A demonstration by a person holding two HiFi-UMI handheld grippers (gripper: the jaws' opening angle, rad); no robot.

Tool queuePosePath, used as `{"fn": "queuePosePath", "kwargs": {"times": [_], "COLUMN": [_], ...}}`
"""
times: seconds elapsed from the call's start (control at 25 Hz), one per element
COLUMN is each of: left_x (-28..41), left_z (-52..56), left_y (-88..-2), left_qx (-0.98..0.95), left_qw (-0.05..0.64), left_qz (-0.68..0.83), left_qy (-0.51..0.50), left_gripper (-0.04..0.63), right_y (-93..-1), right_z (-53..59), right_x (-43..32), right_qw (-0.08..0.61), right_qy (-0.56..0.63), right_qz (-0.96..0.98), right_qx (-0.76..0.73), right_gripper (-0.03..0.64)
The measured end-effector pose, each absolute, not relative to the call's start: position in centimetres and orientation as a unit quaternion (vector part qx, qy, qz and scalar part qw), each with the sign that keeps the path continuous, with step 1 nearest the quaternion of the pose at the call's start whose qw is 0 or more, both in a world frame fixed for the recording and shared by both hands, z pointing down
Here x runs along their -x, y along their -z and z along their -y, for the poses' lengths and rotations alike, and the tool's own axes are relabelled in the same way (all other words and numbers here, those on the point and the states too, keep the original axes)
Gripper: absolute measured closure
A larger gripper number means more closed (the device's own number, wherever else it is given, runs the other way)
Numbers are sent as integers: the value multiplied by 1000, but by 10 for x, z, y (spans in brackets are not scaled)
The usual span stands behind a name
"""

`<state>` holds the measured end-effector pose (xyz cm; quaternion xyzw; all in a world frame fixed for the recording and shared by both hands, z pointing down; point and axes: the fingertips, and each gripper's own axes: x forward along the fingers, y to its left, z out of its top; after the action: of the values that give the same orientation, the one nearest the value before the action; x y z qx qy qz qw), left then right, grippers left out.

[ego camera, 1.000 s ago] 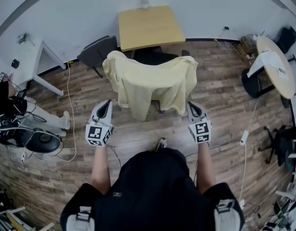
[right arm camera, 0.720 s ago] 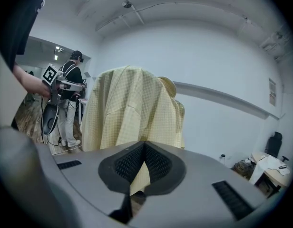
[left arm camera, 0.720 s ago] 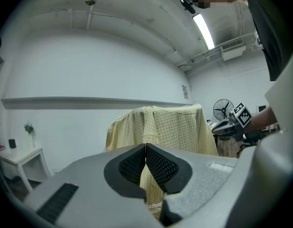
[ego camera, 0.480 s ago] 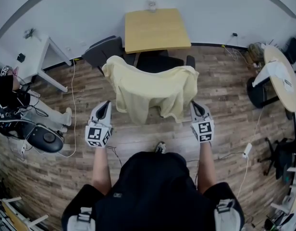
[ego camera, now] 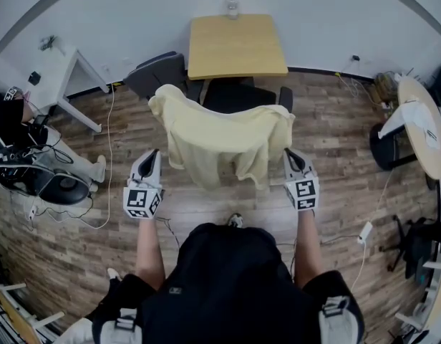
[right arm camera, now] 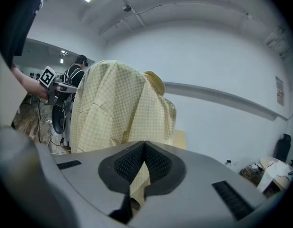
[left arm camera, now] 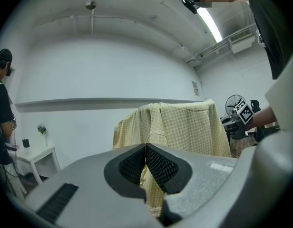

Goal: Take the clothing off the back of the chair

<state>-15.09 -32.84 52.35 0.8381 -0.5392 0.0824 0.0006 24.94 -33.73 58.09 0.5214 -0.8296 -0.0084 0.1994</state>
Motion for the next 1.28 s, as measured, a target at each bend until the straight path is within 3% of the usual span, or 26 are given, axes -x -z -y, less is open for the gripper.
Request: {"fn": "queuePosePath", "kwargs": {"times": [1.08,1.28], "left_x": [176,176], "left_z": [388,411], "left_y": [-517,-511], "left_qx": [-834,-836], "left_qw": [-11,-20], "left_qz": [545,542], "left_qy": [-82,-81], "left_gripper": [592,583], "right_y": [-564,-549], "right_z": [366,375], "right_x": [-260,-267], "right_qw": [201,202], "right_qy": [15,22], "right_qz": [804,793], "right_qx": [-559,-575], "right_gripper": [621,578]}}
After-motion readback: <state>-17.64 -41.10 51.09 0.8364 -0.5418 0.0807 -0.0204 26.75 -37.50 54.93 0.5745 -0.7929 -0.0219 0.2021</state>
